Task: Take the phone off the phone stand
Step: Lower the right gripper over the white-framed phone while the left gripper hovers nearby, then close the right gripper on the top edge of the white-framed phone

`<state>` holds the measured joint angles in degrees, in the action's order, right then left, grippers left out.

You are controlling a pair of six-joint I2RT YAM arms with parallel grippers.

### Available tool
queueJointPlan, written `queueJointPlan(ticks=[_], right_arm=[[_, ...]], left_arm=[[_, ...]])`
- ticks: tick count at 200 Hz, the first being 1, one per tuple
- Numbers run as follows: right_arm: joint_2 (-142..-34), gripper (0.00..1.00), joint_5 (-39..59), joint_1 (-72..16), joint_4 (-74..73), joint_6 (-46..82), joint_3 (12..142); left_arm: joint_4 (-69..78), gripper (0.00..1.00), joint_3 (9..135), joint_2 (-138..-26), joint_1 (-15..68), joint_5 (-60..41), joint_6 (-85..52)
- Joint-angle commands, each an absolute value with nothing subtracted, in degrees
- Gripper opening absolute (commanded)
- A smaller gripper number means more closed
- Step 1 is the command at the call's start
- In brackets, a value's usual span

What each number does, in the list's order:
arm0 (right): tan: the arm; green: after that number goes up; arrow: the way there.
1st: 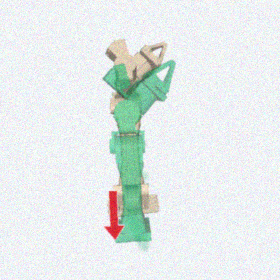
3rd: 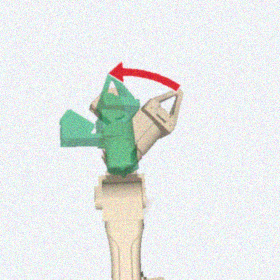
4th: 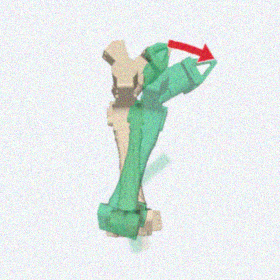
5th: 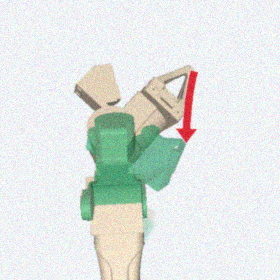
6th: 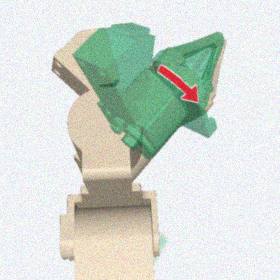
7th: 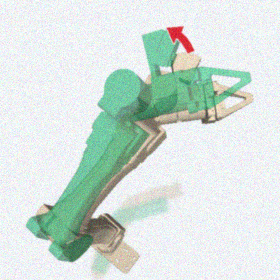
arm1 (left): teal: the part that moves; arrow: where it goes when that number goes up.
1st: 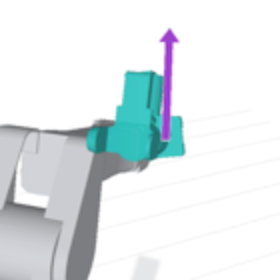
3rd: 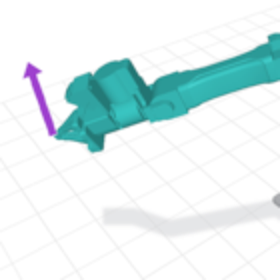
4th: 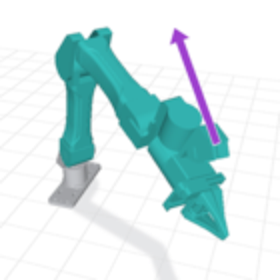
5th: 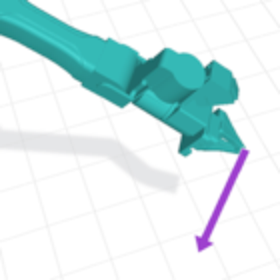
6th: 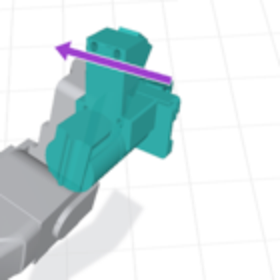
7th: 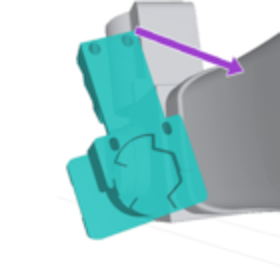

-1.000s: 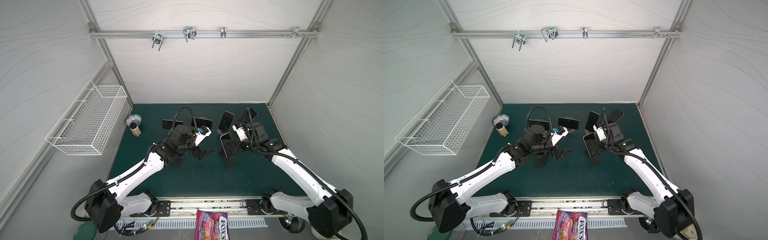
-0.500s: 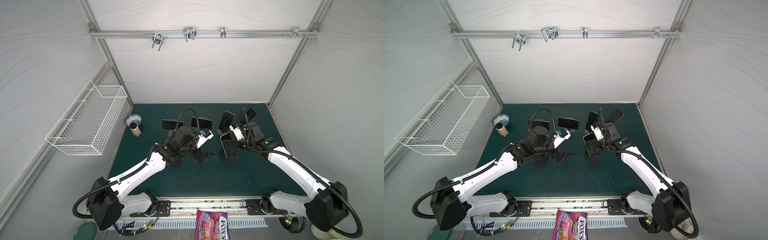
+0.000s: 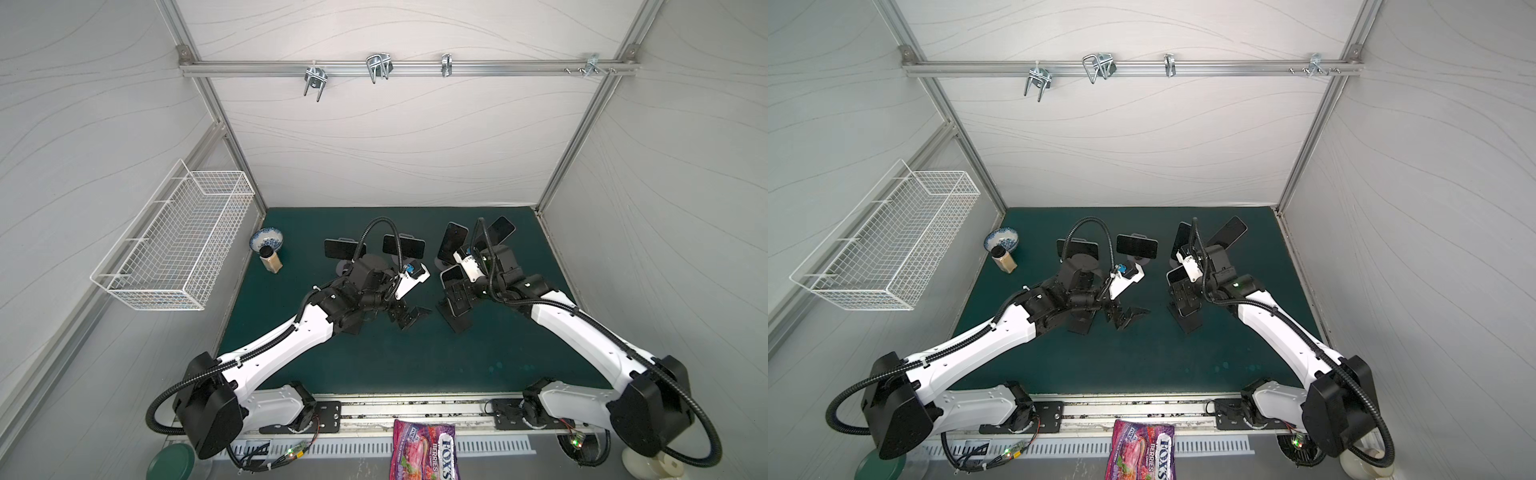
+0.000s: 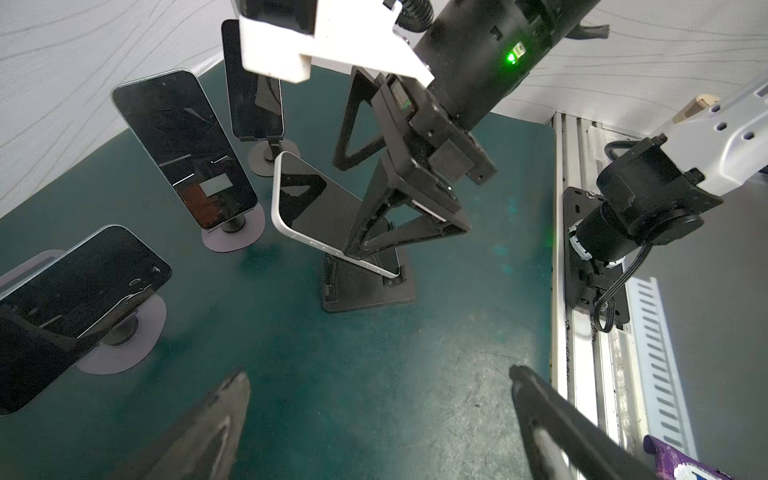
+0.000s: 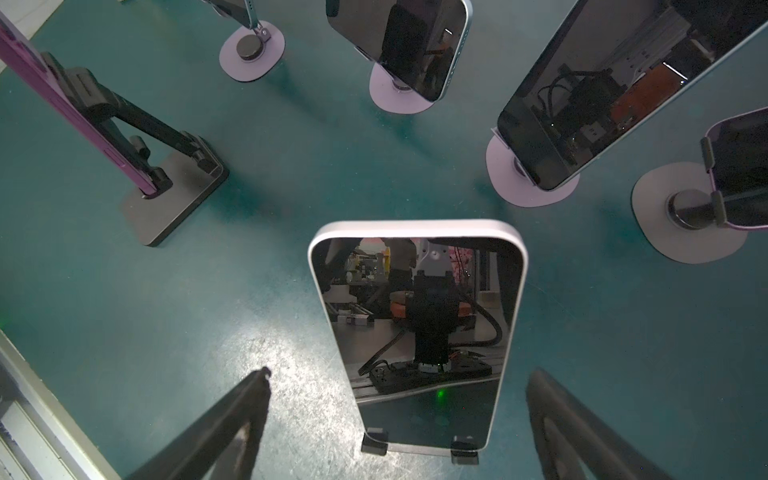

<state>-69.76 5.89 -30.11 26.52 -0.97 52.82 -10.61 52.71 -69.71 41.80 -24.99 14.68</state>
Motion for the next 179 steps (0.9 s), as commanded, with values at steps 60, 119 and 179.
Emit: queueJointPlan(ticks=[60, 119, 179], right_arm=[[-72.14, 0.97, 3.32, -30.76, 25.06, -2.11, 53.79], [-73.57, 0.97, 3.40, -30.85, 24.21, -2.10, 54.22], [-75.45, 0.96, 3.65, -30.85, 22.94, -1.91, 54.76]], left_arm=[[-9.98, 0.99, 55.68, -70.42, 42.75, -26.61, 15.03], [-10.04, 0.99, 55.55, -70.58, 43.01, -26.31, 15.29], [-10.36, 0.99, 55.64, -71.10, 43.36, -26.27, 15.39]])
